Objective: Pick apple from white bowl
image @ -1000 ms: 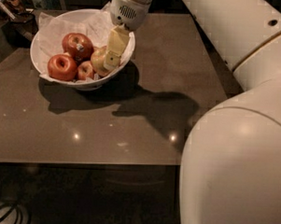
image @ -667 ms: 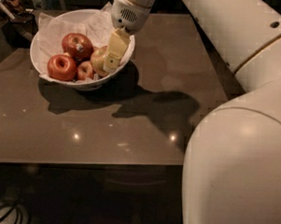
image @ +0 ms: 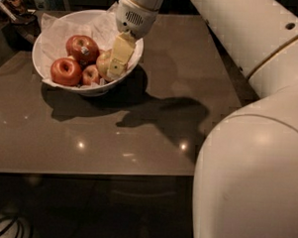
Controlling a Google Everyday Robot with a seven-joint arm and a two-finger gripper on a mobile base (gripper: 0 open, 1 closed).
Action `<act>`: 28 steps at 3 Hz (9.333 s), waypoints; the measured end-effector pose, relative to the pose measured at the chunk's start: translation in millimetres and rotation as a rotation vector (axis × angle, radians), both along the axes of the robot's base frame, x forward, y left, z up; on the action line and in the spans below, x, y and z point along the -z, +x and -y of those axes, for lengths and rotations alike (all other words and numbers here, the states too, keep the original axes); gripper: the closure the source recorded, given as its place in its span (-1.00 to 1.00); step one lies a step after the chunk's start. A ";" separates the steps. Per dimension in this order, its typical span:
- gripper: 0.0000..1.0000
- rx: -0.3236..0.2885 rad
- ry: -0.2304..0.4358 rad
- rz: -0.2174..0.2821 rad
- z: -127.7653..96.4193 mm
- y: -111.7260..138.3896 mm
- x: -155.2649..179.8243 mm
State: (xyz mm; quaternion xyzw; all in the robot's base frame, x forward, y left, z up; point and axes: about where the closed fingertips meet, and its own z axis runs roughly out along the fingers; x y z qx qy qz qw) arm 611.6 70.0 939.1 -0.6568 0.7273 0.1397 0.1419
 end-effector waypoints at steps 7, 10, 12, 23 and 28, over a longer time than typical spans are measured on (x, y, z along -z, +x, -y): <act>-0.68 -0.021 -0.007 -0.006 -8.4 1.3 -1.1; -0.64 -0.019 -0.004 -0.028 -10.0 5.7 5.3; -0.60 0.054 0.006 -0.106 0.4 8.2 18.2; 1.00 0.162 0.018 -0.185 -18.9 20.8 17.6; 1.00 -0.098 0.097 0.064 -33.8 -14.2 -73.9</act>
Offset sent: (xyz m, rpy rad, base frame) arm -0.0165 -0.0016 0.0067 -0.0480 0.0394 0.0191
